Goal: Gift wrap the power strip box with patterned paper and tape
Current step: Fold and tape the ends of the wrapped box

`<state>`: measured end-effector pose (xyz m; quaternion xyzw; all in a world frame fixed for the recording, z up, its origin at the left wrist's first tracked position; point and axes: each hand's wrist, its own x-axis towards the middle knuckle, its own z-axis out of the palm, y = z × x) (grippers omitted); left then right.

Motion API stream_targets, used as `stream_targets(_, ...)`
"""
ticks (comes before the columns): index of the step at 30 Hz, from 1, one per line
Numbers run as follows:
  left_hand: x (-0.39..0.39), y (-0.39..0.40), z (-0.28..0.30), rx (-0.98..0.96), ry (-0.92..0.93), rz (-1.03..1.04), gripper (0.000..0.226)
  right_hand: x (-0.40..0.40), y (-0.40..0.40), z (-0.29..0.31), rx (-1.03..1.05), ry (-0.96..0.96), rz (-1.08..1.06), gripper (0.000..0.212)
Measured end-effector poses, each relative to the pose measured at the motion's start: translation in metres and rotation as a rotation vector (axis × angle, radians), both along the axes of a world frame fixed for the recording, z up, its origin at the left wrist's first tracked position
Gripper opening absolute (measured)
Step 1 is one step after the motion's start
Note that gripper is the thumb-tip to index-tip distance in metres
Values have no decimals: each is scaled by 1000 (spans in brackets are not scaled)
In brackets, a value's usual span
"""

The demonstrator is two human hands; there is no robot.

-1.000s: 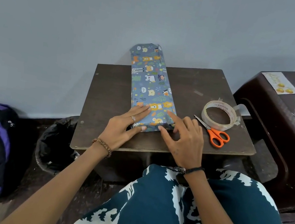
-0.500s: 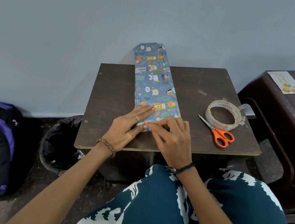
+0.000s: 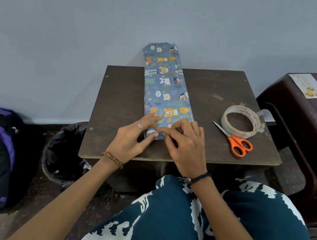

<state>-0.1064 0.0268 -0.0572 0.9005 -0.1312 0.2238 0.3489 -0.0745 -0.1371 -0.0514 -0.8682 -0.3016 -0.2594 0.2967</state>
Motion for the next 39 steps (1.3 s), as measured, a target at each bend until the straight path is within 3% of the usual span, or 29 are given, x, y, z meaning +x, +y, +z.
stream_targets(6,2,1,-3,-18,23,12,25,1,0,-1,54,92,3,7)
stream_targets(14,3,0,-2,-71,4,-1,12,7,-14,8,275,237,91,13)
stream_targets(21,2,-1,-1,-88,-4,-5,8,26,-57,24,479,154,-133,16)
stream_targets(26,2,-2,-1,-54,8,17,18,21,-64,20,303,310,10,19)
stream_targets(32,0,-3,1,5,7,47,30,15,-49,16,-15,297,127,36)
stream_targets(39,-1,-4,1,13,7,58,37,15,-44,19,-76,171,86,19)
